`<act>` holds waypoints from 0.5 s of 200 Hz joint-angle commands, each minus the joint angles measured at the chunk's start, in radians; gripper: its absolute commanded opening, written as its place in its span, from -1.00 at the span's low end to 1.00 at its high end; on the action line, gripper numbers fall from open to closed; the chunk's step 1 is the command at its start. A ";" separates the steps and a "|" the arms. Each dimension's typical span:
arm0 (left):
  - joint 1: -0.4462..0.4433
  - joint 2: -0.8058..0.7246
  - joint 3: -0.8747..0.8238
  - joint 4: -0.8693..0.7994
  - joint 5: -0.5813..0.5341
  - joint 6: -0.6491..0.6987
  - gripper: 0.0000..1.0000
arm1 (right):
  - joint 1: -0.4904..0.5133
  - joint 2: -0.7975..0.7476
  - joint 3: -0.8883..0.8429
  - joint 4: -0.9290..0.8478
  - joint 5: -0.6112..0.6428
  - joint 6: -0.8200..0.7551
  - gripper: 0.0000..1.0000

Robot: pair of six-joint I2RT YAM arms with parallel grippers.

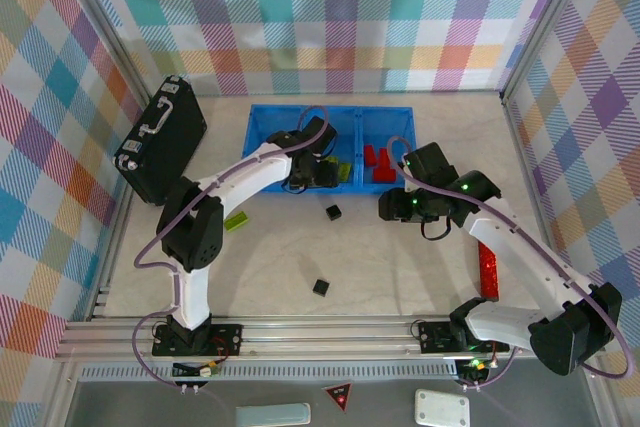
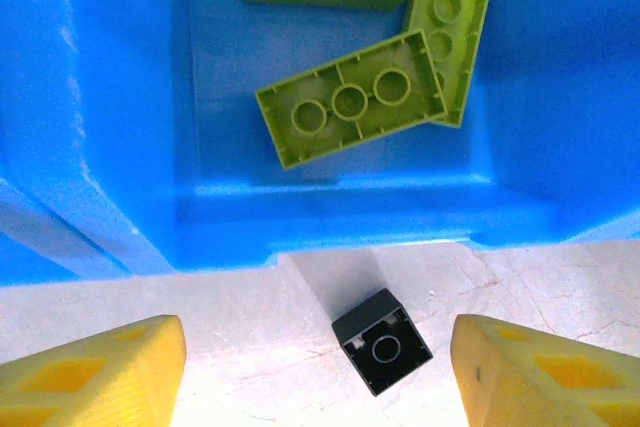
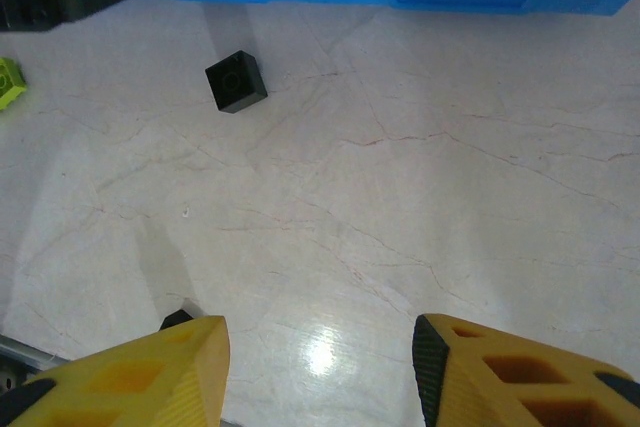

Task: Sort the legos into containers by color
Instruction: Pick up the lego from the center of the table.

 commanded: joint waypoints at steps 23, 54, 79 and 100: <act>-0.054 -0.040 -0.057 0.060 -0.003 -0.067 0.40 | 0.004 -0.017 -0.018 -0.001 -0.019 -0.001 0.06; -0.087 -0.014 -0.079 0.086 0.002 -0.096 0.40 | 0.005 -0.027 -0.029 -0.003 -0.017 0.001 0.06; -0.108 0.010 -0.090 0.107 0.007 -0.116 0.39 | 0.005 -0.034 -0.035 -0.004 -0.018 0.002 0.06; -0.120 0.031 -0.097 0.122 0.014 -0.128 0.39 | 0.004 -0.036 -0.037 -0.004 -0.015 0.002 0.06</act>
